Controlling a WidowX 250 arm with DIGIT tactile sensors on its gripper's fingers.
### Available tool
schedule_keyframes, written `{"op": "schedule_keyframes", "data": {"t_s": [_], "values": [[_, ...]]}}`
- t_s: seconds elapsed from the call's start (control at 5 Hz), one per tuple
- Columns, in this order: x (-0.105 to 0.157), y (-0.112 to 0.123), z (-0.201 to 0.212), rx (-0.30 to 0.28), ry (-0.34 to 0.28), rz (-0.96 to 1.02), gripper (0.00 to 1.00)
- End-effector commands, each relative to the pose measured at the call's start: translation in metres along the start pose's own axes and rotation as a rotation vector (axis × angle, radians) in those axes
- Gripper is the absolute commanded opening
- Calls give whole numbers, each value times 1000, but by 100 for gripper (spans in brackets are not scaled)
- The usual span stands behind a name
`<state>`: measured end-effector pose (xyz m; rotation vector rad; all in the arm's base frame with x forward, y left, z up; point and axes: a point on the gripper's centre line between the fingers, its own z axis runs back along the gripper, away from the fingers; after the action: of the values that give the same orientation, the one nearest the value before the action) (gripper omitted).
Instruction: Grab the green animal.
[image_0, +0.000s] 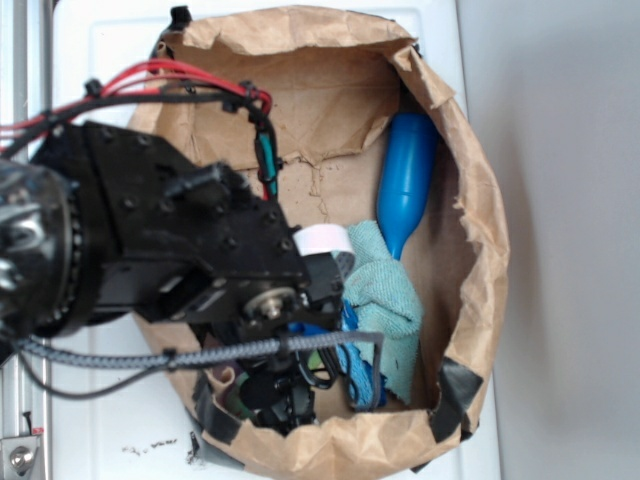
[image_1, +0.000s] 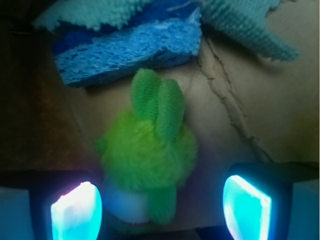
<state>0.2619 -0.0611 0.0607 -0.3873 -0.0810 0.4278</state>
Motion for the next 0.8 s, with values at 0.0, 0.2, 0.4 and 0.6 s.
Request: {"op": "schedule_keyframes", "data": {"t_s": [0.0, 0.2, 0.4, 0.6], "values": [[-14, 13, -18, 30, -81, -53, 100], [-20, 18, -26, 50, -122, -61, 100], [-22, 17, -33, 90, -120, -69, 100], [-19, 18, -33, 125, -94, -41, 0]]}}
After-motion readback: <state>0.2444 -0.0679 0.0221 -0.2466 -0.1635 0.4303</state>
